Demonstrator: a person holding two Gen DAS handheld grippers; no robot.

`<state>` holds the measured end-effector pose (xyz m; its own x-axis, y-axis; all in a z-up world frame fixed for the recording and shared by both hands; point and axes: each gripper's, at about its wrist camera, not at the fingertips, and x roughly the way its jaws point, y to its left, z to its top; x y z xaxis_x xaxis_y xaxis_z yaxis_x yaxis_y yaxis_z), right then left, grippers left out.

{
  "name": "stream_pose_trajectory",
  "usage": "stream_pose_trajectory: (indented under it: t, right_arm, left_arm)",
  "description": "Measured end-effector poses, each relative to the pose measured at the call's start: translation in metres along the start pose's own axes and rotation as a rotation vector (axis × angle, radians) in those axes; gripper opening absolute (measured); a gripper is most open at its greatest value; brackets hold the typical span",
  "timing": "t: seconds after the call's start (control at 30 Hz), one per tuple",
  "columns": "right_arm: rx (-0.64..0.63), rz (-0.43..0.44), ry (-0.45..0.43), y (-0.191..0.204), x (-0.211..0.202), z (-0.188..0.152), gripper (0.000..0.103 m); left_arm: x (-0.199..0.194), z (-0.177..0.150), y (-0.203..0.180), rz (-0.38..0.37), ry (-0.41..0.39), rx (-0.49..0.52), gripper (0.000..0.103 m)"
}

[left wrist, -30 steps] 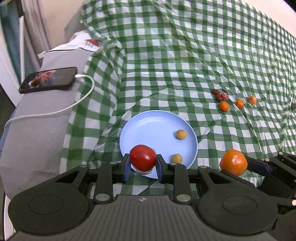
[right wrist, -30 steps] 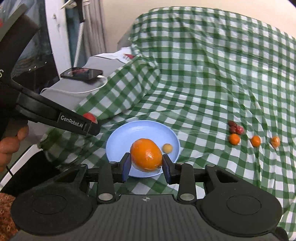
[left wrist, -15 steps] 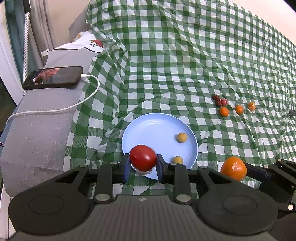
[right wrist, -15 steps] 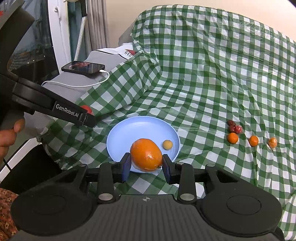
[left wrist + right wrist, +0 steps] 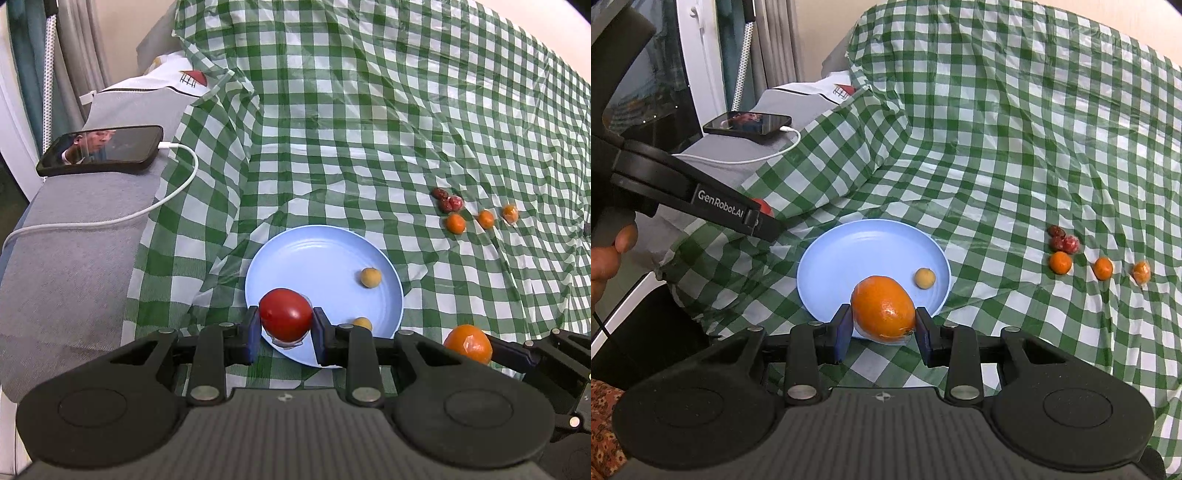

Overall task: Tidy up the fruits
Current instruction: 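Carry the tomato and tangerine over the blue plate with both grippers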

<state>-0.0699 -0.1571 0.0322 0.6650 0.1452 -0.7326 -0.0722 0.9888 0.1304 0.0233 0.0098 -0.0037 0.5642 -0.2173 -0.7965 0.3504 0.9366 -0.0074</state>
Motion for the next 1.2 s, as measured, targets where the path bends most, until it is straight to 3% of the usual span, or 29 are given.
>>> stream_pose_trajectory:
  t: [0.43, 1.2]
  right_arm:
    - [0.022, 0.011, 0.052, -0.006, 0.043, 0.013, 0.038]
    - [0.041, 0.004, 0.185, -0.024, 0.137, 0.019, 0.038]
  left_arm:
    - [0.039, 0.016, 0.000, 0.015, 0.051, 0.014, 0.032]
    - [0.142, 0.034, -0.016, 0.026, 0.191, 0.088, 0.032]
